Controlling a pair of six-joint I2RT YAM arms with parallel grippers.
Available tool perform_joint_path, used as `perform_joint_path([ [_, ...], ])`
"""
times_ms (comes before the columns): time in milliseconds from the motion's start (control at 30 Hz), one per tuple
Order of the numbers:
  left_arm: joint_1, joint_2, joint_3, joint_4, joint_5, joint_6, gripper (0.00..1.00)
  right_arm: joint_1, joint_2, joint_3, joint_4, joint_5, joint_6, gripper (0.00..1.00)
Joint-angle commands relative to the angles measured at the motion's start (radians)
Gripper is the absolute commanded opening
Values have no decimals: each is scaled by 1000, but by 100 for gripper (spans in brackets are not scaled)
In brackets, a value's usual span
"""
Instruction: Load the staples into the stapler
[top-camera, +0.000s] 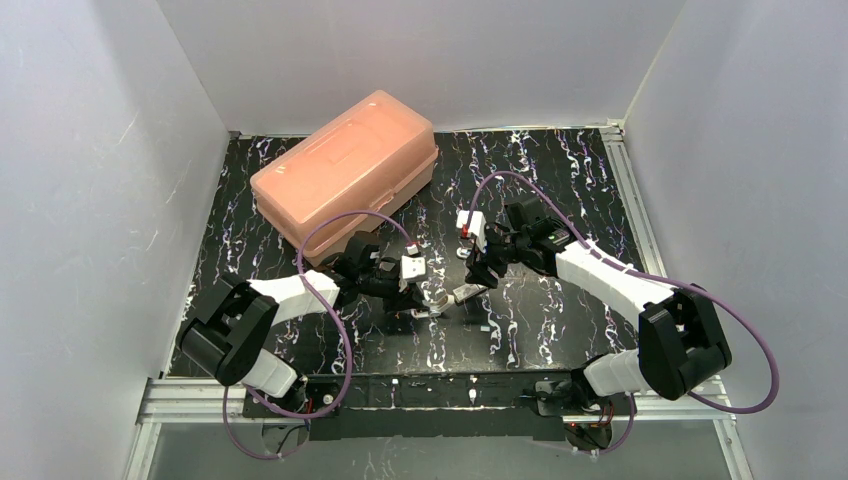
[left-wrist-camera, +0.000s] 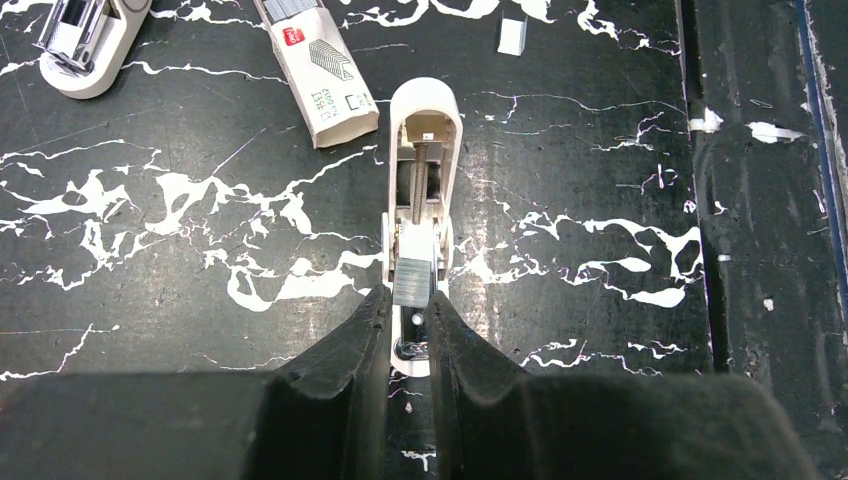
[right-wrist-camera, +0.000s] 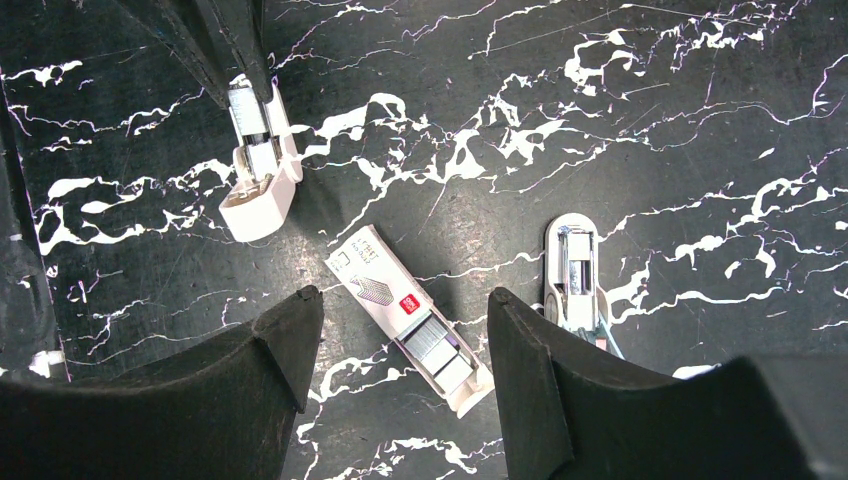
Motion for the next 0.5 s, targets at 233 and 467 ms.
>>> perform_joint_path([
  [233, -4, -2, -12, -15, 1, -9, 0, -5, 6, -14, 22, -2, -5, 69],
  [467, -4, 8, -20, -15, -3, -10, 0, -4, 6, -14, 22, -1, -6, 69],
])
